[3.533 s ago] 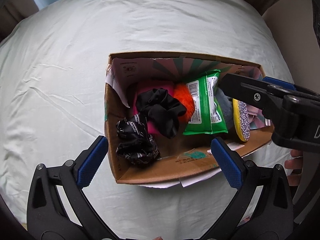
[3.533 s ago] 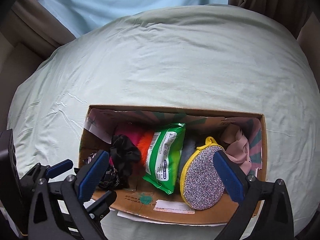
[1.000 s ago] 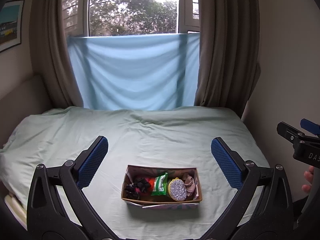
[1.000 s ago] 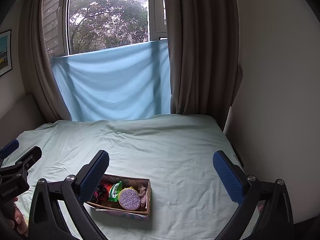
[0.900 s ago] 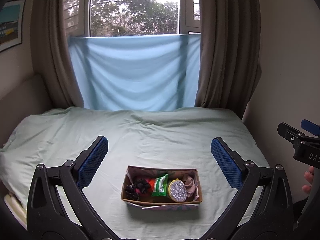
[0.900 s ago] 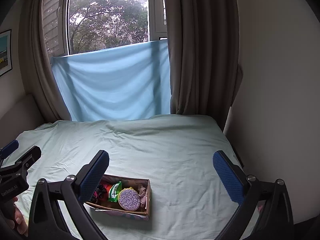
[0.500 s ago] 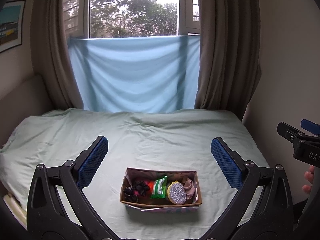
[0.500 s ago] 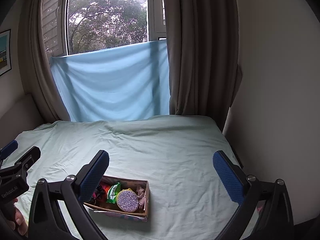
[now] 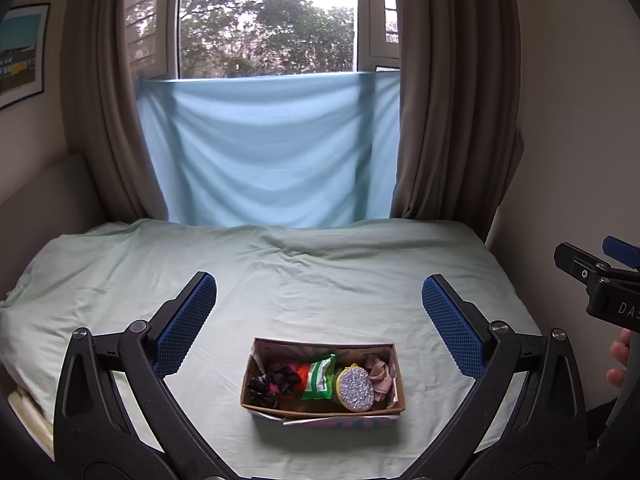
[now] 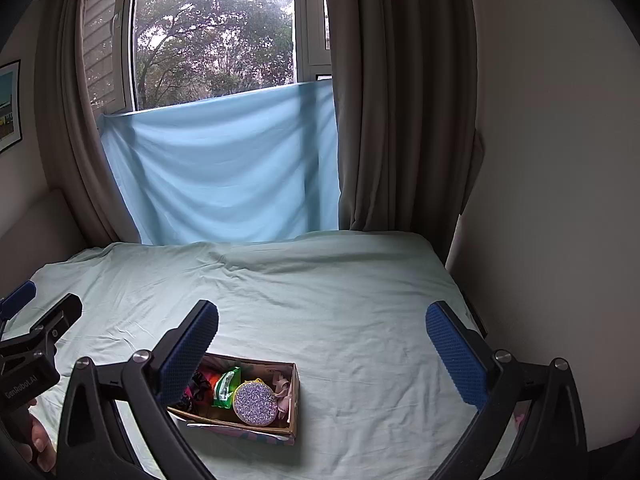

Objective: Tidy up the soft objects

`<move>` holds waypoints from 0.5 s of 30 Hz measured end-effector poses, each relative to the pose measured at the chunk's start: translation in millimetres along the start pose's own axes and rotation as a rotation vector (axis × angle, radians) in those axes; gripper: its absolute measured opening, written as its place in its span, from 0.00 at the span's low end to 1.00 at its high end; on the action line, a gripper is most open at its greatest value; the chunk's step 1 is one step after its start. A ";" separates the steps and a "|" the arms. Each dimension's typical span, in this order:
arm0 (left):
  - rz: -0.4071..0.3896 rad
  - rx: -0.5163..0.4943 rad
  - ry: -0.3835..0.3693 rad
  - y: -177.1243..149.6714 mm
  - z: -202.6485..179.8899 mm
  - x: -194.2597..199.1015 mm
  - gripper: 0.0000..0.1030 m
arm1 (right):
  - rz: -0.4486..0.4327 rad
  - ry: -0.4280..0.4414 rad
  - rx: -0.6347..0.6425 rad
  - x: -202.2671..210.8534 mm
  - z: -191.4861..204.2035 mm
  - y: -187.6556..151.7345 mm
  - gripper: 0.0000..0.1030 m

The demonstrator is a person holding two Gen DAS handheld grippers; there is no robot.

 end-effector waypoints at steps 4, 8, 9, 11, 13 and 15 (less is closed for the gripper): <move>0.002 0.001 0.002 -0.4 0.1 -1.9 1.00 | 0.000 -0.001 0.000 0.0 0.0 -0.1 1.00; 0.006 0.007 0.002 0.4 1.2 -3.2 1.00 | 0.001 -0.001 0.000 -1.8 -2.3 1.9 1.00; 0.001 0.008 0.007 0.3 1.5 -3.0 1.00 | 0.001 0.000 0.000 -1.2 -1.6 1.2 1.00; -0.009 0.006 0.017 0.8 2.5 -1.3 1.00 | 0.001 0.000 0.001 -1.2 -1.5 1.2 1.00; -0.017 0.006 0.023 0.2 2.6 -0.3 1.00 | 0.001 -0.001 0.001 -1.2 -1.3 1.1 1.00; -0.019 0.017 0.013 -0.1 3.3 -0.8 1.00 | 0.003 0.000 0.001 -2.2 -2.0 1.5 1.00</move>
Point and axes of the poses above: each gripper's, at about its wrist camera, not at the fingertips, and x roughly against the way its jaws point, z to its left, y to its top, the point moved 5 cm from there along -x, roughly the way its jaws point, and after that the axes turned 5 degrees about z, right-handed, at the moved point
